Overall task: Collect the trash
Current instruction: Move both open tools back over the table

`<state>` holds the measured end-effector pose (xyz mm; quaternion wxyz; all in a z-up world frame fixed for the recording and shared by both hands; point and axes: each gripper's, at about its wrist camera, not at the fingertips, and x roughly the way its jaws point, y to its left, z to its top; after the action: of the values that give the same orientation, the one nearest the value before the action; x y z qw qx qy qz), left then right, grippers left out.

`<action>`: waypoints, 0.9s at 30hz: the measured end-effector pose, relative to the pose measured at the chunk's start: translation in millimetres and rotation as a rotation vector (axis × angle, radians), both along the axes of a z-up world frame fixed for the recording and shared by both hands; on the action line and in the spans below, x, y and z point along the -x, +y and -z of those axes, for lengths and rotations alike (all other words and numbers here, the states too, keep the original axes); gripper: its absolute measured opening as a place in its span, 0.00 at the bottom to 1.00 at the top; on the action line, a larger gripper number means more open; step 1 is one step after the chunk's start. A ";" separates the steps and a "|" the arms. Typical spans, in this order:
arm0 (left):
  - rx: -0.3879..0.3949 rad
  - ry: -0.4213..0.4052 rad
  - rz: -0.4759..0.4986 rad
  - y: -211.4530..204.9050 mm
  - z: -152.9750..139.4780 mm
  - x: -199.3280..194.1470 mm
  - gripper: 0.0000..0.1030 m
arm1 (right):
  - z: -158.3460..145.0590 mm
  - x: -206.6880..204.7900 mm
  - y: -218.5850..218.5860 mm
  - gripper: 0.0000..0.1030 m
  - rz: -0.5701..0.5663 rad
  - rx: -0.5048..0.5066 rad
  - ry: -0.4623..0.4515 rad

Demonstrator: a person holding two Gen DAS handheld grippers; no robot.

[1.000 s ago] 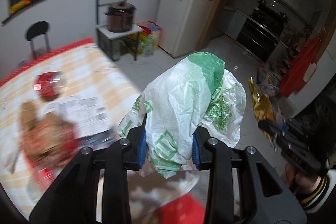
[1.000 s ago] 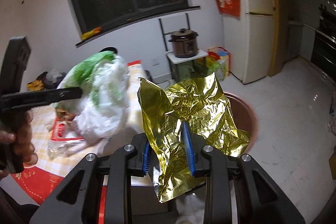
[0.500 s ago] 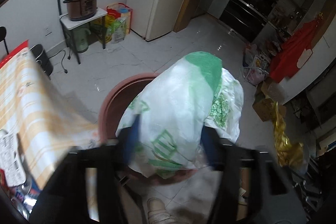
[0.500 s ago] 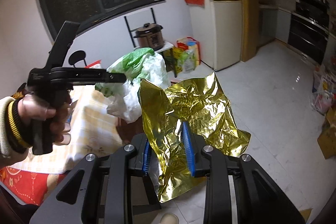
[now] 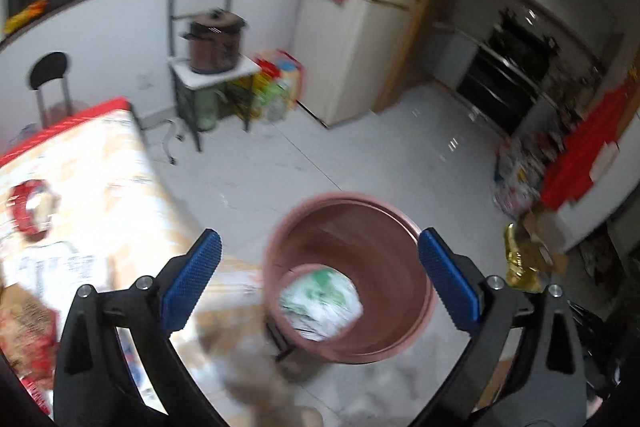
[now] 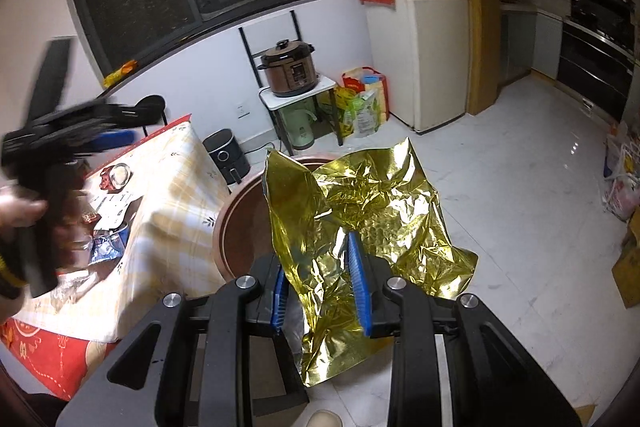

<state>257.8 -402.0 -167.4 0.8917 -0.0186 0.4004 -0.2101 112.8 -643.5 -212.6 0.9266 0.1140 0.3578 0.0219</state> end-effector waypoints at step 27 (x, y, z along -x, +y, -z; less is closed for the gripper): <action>-0.102 -0.150 -0.748 309.4 -79.5 163.9 0.94 | -48.3 -92.4 48.7 0.93 -0.046 0.023 -0.081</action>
<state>93.9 -92.6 -87.9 0.9335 -0.1034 0.3094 0.1491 205.3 -594.8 -164.3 0.9407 0.0942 0.3230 0.0436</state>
